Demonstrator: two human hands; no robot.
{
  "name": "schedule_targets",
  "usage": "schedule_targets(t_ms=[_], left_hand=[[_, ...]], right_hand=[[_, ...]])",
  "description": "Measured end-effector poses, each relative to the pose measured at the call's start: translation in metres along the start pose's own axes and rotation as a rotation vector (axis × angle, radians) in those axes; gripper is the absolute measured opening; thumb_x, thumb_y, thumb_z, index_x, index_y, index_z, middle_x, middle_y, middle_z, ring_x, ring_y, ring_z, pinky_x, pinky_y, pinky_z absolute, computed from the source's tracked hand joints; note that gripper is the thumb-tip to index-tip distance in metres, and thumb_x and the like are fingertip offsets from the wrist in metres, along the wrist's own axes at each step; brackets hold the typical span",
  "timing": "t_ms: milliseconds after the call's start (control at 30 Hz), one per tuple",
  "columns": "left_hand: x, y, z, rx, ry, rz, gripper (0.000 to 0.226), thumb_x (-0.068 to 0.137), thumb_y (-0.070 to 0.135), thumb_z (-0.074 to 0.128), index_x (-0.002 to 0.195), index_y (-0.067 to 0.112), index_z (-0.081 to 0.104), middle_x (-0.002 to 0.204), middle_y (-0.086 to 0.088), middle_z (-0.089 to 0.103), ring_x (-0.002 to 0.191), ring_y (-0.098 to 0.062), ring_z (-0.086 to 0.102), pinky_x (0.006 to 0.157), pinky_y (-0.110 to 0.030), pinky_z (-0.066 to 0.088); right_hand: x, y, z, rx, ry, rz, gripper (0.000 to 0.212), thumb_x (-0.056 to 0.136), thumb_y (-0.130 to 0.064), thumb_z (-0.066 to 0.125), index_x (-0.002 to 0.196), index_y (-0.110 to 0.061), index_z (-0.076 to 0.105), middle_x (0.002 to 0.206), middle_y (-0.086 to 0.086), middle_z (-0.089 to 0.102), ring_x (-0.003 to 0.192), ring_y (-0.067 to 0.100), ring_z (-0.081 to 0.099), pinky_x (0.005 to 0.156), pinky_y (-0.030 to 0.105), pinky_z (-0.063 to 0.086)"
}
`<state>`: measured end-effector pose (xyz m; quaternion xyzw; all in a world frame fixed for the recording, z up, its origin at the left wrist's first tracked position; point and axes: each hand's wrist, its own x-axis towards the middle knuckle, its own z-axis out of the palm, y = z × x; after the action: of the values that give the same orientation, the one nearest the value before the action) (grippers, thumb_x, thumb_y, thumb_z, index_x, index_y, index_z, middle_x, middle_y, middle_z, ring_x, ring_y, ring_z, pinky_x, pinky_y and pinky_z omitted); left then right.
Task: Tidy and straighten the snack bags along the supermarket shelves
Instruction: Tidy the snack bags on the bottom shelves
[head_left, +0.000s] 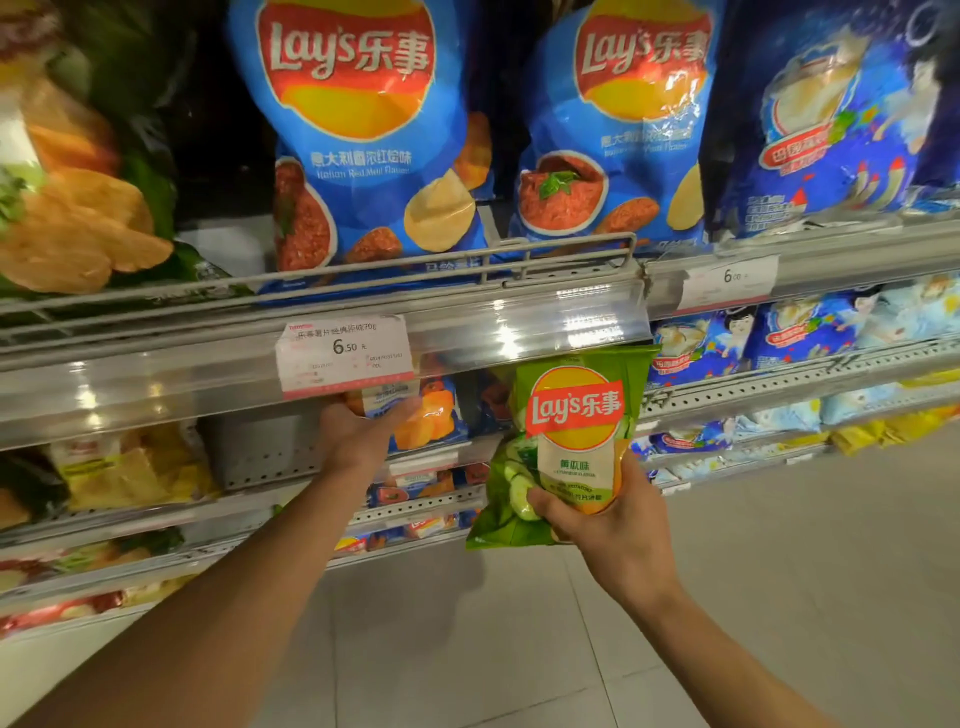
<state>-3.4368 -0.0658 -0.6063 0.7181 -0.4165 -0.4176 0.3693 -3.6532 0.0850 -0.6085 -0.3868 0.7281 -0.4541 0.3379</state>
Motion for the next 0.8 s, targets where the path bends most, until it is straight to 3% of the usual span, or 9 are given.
schedule_targets(t_ms=[67, 167, 300, 400, 533, 567, 633, 733, 800], left_hand=[[0.001, 0.004, 0.0, -0.003, 0.026, -0.01, 0.055, 0.069, 0.037, 0.088, 0.108, 0.004, 0.068, 0.106, -0.012, 0.072, 0.097, -0.029, 0.068, 0.074, -0.026, 0.049], [0.003, 0.009, 0.001, -0.012, 0.005, -0.017, 0.059, 0.072, 0.038, 0.087, 0.115, 0.004, 0.065, 0.114, -0.015, 0.07, 0.107, -0.032, 0.065, 0.089, -0.042, 0.05], [0.001, 0.001, 0.006, -0.047, -0.116, 0.04, 0.03, 0.075, 0.025, 0.086, 0.097, 0.021, 0.066, 0.097, 0.0, 0.07, 0.085, -0.015, 0.065, 0.078, -0.024, 0.046], [0.005, -0.003, 0.011, -0.04, -0.141, 0.086, 0.036, 0.078, 0.013, 0.083, 0.101, 0.019, 0.056, 0.09, 0.005, 0.064, 0.074, -0.005, 0.06, 0.055, -0.004, 0.042], [0.012, -0.01, -0.002, 0.047, -0.332, 0.088, 0.065, 0.07, 0.009, 0.088, 0.124, 0.009, 0.052, 0.112, -0.001, 0.064, 0.103, -0.019, 0.062, 0.082, -0.023, 0.051], [0.012, -0.014, -0.012, 0.048, -0.371, 0.099, 0.063, 0.07, 0.009, 0.087, 0.122, 0.009, 0.053, 0.11, 0.002, 0.065, 0.107, -0.019, 0.062, 0.081, -0.017, 0.05], [0.007, -0.027, -0.043, 0.171, -0.361, 0.214, 0.058, 0.075, 0.012, 0.084, 0.124, 0.012, 0.053, 0.115, 0.005, 0.062, 0.112, -0.015, 0.057, 0.083, -0.008, 0.045], [-0.001, -0.06, -0.106, 0.513, -0.267, 0.555, 0.052, 0.087, 0.015, 0.074, 0.134, 0.008, 0.055, 0.134, -0.008, 0.053, 0.126, -0.023, 0.049, 0.109, -0.032, 0.04], [-0.006, -0.082, -0.154, 0.599, -0.233, 0.733, 0.041, 0.092, 0.017, 0.067, 0.13, 0.004, 0.059, 0.131, -0.01, 0.053, 0.123, -0.026, 0.052, 0.107, -0.037, 0.042]], right_hand=[[-0.004, -0.002, 0.005, -0.001, -0.03, 0.002, 0.063, 0.059, -0.035, 0.097, 0.112, -0.033, 0.061, 0.096, -0.019, 0.075, 0.089, 0.002, 0.072, 0.076, 0.034, 0.063], [-0.009, -0.007, 0.012, -0.003, -0.079, -0.009, 0.064, 0.056, -0.041, 0.096, 0.109, -0.04, 0.059, 0.1, -0.029, 0.072, 0.091, -0.003, 0.071, 0.075, 0.026, 0.062], [-0.015, -0.011, 0.017, -0.014, -0.076, -0.011, 0.063, 0.056, -0.039, 0.097, 0.106, -0.041, 0.058, 0.098, -0.025, 0.074, 0.091, -0.003, 0.071, 0.071, 0.02, 0.061], [-0.021, -0.017, 0.024, -0.01, -0.092, -0.019, 0.067, 0.056, -0.038, 0.097, 0.113, -0.037, 0.06, 0.1, -0.025, 0.073, 0.092, -0.001, 0.071, 0.074, 0.025, 0.063], [-0.032, -0.028, 0.042, -0.002, -0.142, -0.034, 0.067, 0.057, -0.041, 0.096, 0.113, -0.037, 0.059, 0.103, -0.03, 0.071, 0.094, -0.005, 0.07, 0.076, 0.022, 0.062], [-0.037, -0.031, 0.049, -0.004, -0.151, -0.038, 0.066, 0.058, -0.04, 0.096, 0.111, -0.039, 0.058, 0.103, -0.032, 0.07, 0.094, -0.006, 0.069, 0.075, 0.02, 0.061], [-0.044, -0.039, 0.067, 0.006, -0.159, -0.042, 0.066, 0.059, -0.039, 0.096, 0.112, -0.041, 0.057, 0.104, -0.033, 0.069, 0.095, -0.007, 0.068, 0.074, 0.017, 0.059], [-0.052, -0.054, 0.106, 0.018, -0.162, -0.039, 0.064, 0.061, -0.036, 0.096, 0.11, -0.042, 0.056, 0.101, -0.033, 0.07, 0.096, -0.008, 0.068, 0.073, 0.014, 0.058], [-0.056, -0.065, 0.139, 0.034, -0.159, -0.037, 0.061, 0.063, -0.031, 0.096, 0.108, -0.04, 0.056, 0.096, -0.036, 0.069, 0.093, -0.011, 0.067, 0.071, 0.01, 0.055]])
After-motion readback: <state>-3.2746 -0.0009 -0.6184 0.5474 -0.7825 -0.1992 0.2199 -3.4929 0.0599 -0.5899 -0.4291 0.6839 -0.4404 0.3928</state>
